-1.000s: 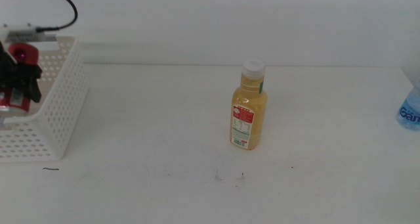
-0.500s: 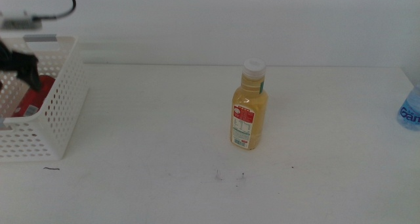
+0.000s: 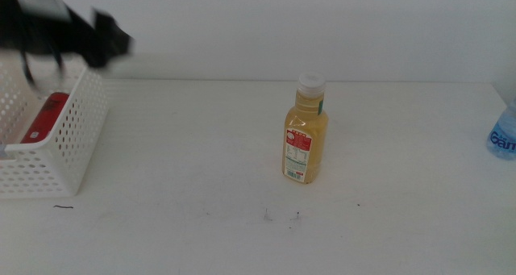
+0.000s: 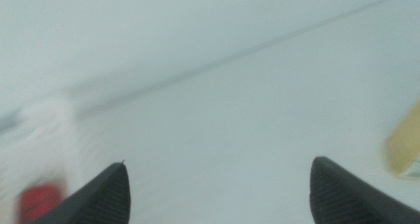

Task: Use arms to grab the bottles and put them into the dustbin to the left of the table.

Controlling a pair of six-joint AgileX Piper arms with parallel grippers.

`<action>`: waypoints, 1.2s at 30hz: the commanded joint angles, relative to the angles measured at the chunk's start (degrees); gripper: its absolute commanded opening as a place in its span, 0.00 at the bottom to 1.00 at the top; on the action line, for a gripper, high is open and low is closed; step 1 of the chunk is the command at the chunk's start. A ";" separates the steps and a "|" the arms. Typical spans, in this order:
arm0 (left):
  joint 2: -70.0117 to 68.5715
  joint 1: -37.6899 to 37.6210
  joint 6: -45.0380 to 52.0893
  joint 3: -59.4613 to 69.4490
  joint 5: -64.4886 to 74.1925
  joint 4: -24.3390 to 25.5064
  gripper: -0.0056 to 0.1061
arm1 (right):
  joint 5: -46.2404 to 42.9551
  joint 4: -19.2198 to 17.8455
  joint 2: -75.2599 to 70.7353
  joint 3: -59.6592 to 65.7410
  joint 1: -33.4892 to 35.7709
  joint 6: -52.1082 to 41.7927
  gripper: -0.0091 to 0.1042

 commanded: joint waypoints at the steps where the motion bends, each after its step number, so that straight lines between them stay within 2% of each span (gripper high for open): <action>1: -5.58 -5.01 10.17 14.08 -15.73 -9.74 0.89 | -0.39 -0.43 -0.26 0.13 -0.48 -0.26 0.80; 4: -9.52 -14.52 25.45 29.49 -34.44 -28.96 0.89 | -0.39 -0.43 -0.26 0.13 -0.48 -0.26 0.80; 6: -9.92 -22.28 28.92 36.51 -42.55 -34.51 0.89 | -0.39 -0.43 -0.26 0.13 -0.48 -0.26 0.80; 7: -9.78 -26.68 28.00 39.66 -46.80 -34.24 0.89 | -0.39 -0.43 -0.26 0.13 -0.48 -0.26 0.80; 8: -9.64 -31.04 25.21 42.46 -50.34 -33.68 0.89 | -0.39 -0.43 -0.26 0.13 -0.48 -0.26 0.80; 10: -9.13 -39.02 15.24 47.53 -60.86 -28.95 0.89 | -0.39 -0.43 -0.26 0.13 -0.48 -0.26 0.80; 13: -8.12 -46.56 2.18 54.20 -77.56 -20.47 0.89 | -0.39 -0.43 -0.26 0.13 -0.48 -0.26 0.80; 15: -7.60 -48.93 -2.49 56.95 -83.75 -18.23 0.89 | -0.39 -0.43 -0.26 0.13 -0.48 -0.26 0.80; 27: -7.60 -49.47 -3.62 57.61 -88.07 -12.58 0.89 | -0.39 -0.43 -0.26 0.13 -0.48 -0.26 0.80; 30: -7.50 -49.21 -7.84 57.39 -87.14 -10.21 0.89 | -0.39 -0.43 -0.26 0.13 -0.48 -0.26 0.80; 36: -6.14 -43.84 -19.84 58.51 -86.60 3.27 0.89 | -0.39 -0.43 -0.26 0.13 -0.48 -0.26 0.80</action>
